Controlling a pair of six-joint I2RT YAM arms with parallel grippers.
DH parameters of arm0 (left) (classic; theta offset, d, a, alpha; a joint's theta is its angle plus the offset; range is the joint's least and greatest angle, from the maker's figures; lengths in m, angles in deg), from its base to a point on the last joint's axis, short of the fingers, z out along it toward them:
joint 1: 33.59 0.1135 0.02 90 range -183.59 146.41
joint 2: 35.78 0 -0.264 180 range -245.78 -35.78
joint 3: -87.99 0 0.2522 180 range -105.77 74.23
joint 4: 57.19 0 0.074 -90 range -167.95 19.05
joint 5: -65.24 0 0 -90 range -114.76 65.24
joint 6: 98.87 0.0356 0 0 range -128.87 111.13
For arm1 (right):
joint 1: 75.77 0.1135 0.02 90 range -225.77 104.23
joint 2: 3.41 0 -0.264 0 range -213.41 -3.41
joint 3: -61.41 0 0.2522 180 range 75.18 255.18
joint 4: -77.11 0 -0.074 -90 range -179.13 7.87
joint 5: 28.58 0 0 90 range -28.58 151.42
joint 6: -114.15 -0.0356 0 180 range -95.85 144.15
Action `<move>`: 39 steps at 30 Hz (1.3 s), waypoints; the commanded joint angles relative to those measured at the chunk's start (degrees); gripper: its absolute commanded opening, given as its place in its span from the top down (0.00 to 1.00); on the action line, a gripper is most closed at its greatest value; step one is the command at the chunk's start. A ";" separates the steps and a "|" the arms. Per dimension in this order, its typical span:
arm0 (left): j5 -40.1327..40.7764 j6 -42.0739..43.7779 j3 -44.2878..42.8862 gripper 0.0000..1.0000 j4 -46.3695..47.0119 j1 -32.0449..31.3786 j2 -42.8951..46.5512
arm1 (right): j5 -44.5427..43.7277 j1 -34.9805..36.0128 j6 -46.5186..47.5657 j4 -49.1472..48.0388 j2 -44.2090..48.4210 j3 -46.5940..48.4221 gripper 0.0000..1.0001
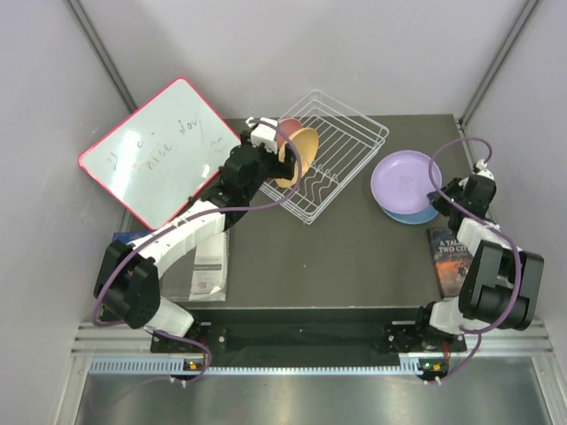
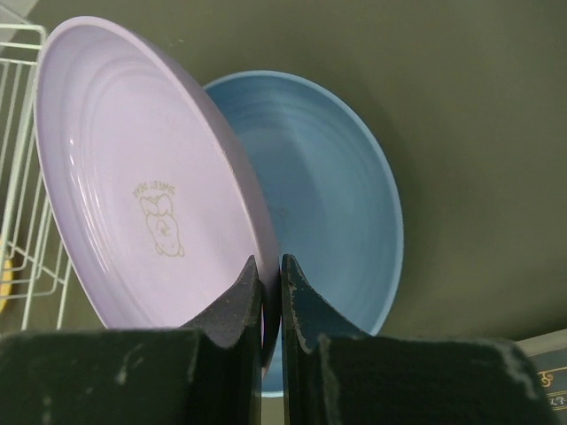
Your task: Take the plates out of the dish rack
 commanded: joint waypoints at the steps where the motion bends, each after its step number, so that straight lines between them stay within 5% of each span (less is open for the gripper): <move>1: 3.72 5.46 3.01 0.12 6.34 -0.15 2.38 | -0.64 -0.83 -0.81 -2.83 -1.99 3.49 1.00; 9: 5.13 6.01 3.54 0.13 7.40 -0.15 0.62 | -2.22 -0.83 -0.55 -1.16 -3.40 2.96 0.95; 15: 4.87 5.92 3.46 0.13 7.32 -0.15 -0.08 | -2.31 -0.83 -0.20 -0.02 -4.02 3.58 0.70; 20: 5.13 5.92 3.63 0.13 7.41 -0.15 -0.35 | -2.66 -0.92 0.77 1.12 -4.02 4.37 0.38; 26: 5.04 6.10 2.75 0.13 7.32 -0.15 -1.66 | -6.52 -0.75 2.88 5.24 0.02 4.98 0.24; 39: 5.39 8.20 0.99 0.20 12.49 -0.15 -7.81 | -11.36 -0.57 5.60 10.08 11.28 4.37 0.20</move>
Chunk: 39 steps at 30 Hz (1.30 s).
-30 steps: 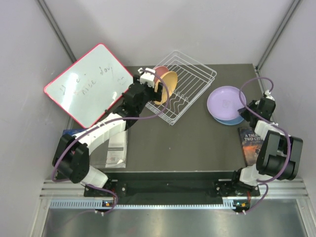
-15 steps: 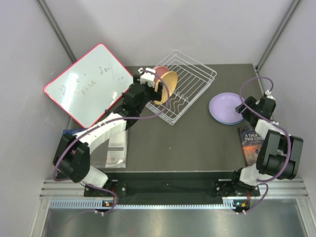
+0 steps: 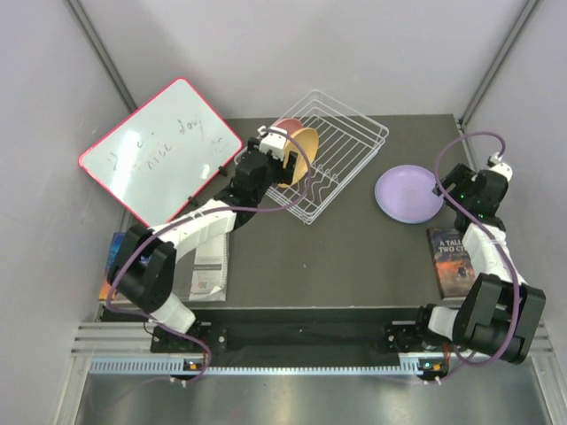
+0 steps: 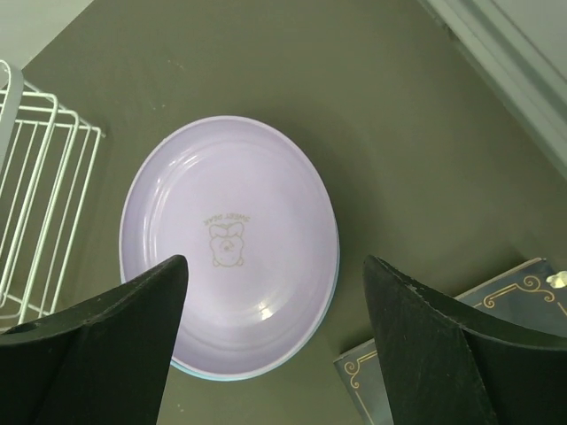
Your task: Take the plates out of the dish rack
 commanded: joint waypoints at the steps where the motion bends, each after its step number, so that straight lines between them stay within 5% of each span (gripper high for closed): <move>1: 0.98 1.93 -2.09 0.22 6.77 -0.15 -2.29 | -1.05 -0.13 1.27 0.16 1.22 1.77 0.20; 4: 3.17 3.25 -2.88 0.28 7.83 -0.15 -4.75 | 0.27 -0.13 1.27 -0.19 0.26 1.86 0.20; 16: 3.88 6.06 -1.56 0.87 11.70 -0.85 -6.86 | 1.15 -0.13 1.01 -1.86 -2.56 1.42 0.21; 21: 4.58 7.29 -1.47 1.00 12.93 -2.08 -8.00 | 1.15 -0.13 1.27 -2.12 -2.65 1.24 0.21; 39: 24.78 24.86 -3.76 1.00 24.26 -9.90 -11.34 | 0.89 -0.05 1.89 -2.48 -2.38 0.19 0.21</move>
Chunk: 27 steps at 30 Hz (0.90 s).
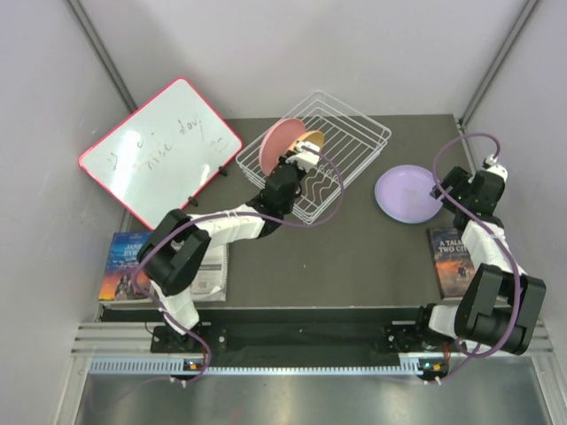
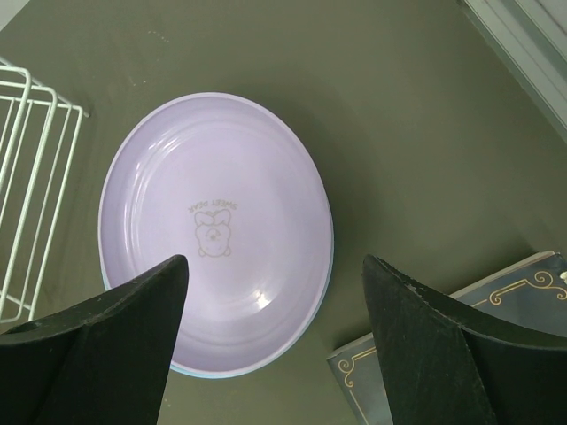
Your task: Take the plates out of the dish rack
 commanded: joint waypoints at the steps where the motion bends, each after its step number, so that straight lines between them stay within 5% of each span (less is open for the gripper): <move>1: 7.87 7.42 -2.49 1.00 10.23 -2.12 -0.22 | 0.21 -0.05 0.95 -2.32 0.24 0.23 0.21; 11: 15.72 16.23 -3.90 1.00 17.53 -3.97 1.36 | 1.00 -0.05 0.77 -1.80 2.43 0.14 0.20; 27: 10.01 2.79 -10.92 1.00 -7.50 -4.85 14.98 | 6.97 2.50 -0.28 -1.44 5.07 1.10 0.20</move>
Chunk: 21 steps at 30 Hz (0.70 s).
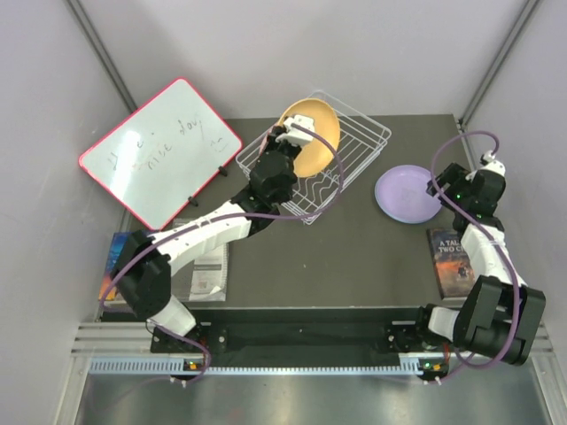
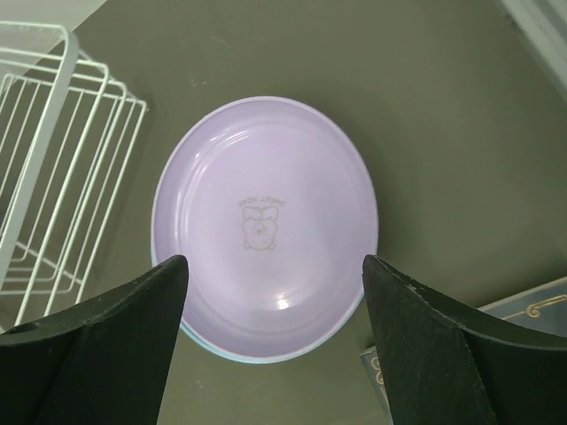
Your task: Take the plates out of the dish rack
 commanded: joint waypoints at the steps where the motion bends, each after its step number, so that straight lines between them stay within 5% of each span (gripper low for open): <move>1: -4.18 -7.15 -4.00 1.00 -6.35 -0.32 4.69 | 3.96 1.43 -0.19 -2.27 1.51 1.04 0.20; 6: -9.72 -14.71 -5.23 1.00 -14.18 -0.32 4.87 | 13.45 3.01 -2.83 -7.45 2.12 -0.36 0.20; 21: -22.99 -27.38 -6.02 1.00 -19.19 -0.32 1.62 | 19.08 17.43 -7.93 -17.92 -0.51 2.62 0.20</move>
